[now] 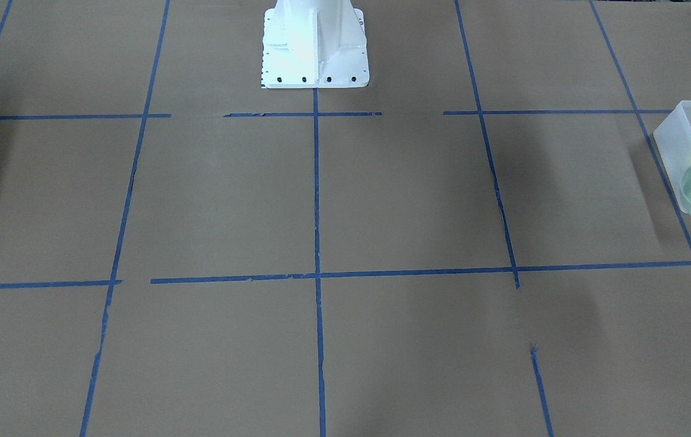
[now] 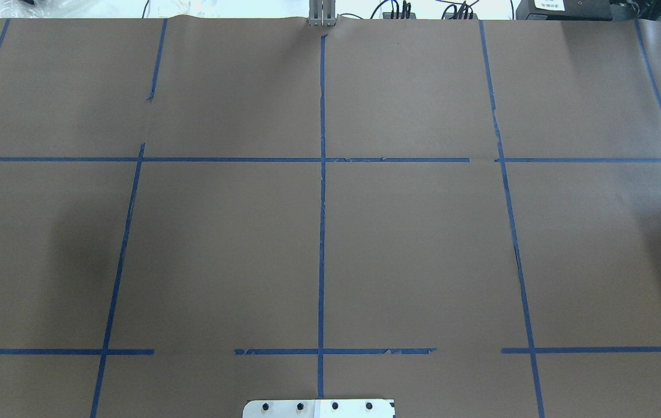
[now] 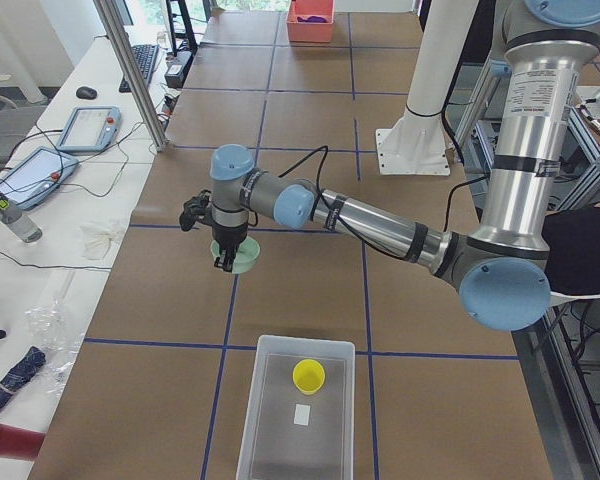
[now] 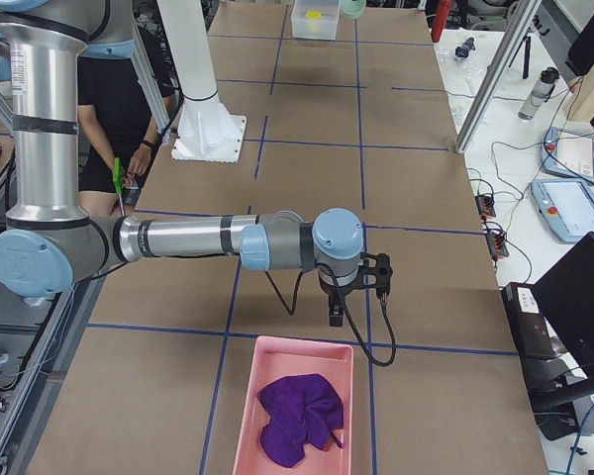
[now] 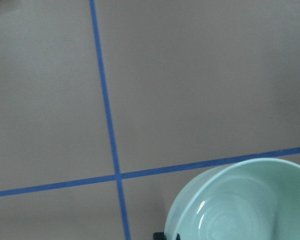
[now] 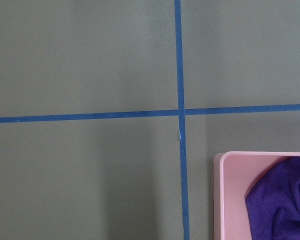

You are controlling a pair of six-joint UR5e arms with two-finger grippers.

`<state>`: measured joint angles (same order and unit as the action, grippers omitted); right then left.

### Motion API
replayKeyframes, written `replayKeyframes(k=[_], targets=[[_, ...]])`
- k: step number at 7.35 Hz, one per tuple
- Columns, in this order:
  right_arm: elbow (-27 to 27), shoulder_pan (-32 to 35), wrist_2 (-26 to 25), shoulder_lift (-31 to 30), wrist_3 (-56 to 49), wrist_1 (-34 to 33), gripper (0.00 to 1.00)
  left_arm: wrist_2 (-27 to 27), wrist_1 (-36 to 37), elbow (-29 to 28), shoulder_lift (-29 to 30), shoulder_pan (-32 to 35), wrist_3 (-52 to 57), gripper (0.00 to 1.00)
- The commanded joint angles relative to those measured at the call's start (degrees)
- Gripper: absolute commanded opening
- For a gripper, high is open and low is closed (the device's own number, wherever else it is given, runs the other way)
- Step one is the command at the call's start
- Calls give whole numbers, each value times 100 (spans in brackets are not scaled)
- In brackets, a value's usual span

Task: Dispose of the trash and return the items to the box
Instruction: 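Lower the pale green bowl into the clear bin with the left gripper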

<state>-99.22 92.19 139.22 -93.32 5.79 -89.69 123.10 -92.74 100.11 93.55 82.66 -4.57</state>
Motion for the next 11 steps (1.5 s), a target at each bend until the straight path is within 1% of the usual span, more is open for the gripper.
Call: replayKeyframes(k=[1, 2, 3, 4, 5, 8, 10, 11], targets=[[-9, 0, 0, 7, 10, 22, 100, -249, -111, -751, -196, 1071, 1863, 0], [-18, 0, -9, 7, 18, 31, 100, -616, -513, -1191, -231, 1486, 2412, 0], [-9, 0, -17, 7, 19, 31, 100, -716, -1187, -1726, -336, 1647, 2461, 0], [-18, 0, -18, 7, 19, 40, 100, -760, -2081, -2201, -581, 1639, 2453, 0], [-9, 0, -18, 7, 19, 31, 100, -761, -2473, -2458, -696, 1639, 2426, 0], [-9, 0, -26, 7, 19, 40, 100, -726, -2520, -2391, -1013, 1639, 2373, 0], [-9, 0, -26, 7, 10, 40, 100, -656, -2503, -2426, -1066, 1631, 2382, 0], [-9, 0, -26, 7, 10, 40, 100, -516, -2494, -2435, -1127, 1622, 2382, 0]])
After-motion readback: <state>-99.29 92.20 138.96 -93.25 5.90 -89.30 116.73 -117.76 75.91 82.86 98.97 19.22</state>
